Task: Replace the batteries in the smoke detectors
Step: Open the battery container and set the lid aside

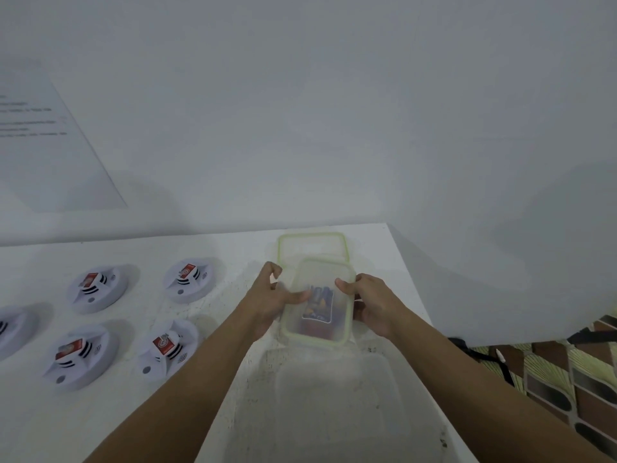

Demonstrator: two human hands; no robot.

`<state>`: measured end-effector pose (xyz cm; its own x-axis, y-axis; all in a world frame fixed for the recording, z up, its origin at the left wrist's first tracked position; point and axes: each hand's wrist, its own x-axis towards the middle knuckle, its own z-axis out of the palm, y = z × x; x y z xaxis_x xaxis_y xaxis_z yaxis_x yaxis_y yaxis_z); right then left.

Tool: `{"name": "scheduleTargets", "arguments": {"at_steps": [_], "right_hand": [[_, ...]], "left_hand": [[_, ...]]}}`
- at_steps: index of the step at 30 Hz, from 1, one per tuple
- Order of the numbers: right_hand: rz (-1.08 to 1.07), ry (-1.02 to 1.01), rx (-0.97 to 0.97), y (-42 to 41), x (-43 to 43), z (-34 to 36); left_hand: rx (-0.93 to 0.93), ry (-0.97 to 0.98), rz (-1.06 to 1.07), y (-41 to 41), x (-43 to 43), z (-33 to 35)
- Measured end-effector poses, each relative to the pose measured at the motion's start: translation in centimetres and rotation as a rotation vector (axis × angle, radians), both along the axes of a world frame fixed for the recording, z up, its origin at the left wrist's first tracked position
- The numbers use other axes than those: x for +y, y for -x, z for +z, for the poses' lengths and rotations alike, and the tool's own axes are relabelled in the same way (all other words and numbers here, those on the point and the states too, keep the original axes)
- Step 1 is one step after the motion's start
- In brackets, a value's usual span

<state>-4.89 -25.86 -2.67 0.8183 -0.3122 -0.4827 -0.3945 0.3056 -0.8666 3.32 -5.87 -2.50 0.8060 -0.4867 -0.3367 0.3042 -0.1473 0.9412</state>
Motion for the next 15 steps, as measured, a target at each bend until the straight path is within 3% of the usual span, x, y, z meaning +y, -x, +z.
{"name": "scheduleTargets", "arguments": {"at_steps": [6, 9, 15], "right_hand": [[0.011, 0.033, 0.024, 0.2, 0.1, 0.2], [-0.025, 0.02, -0.006, 0.1, 0.1, 0.2], [-0.103, 0.234, -0.05, 0.5, 0.4, 0.3]], "left_hand": [[-0.317, -0.14, 0.089, 2.3, 0.0, 0.4], [-0.338, -0.178, 0.067, 2.2, 0.0, 0.8], [-0.352, -0.249, 0.05, 2.2, -0.1, 1.2]]}}
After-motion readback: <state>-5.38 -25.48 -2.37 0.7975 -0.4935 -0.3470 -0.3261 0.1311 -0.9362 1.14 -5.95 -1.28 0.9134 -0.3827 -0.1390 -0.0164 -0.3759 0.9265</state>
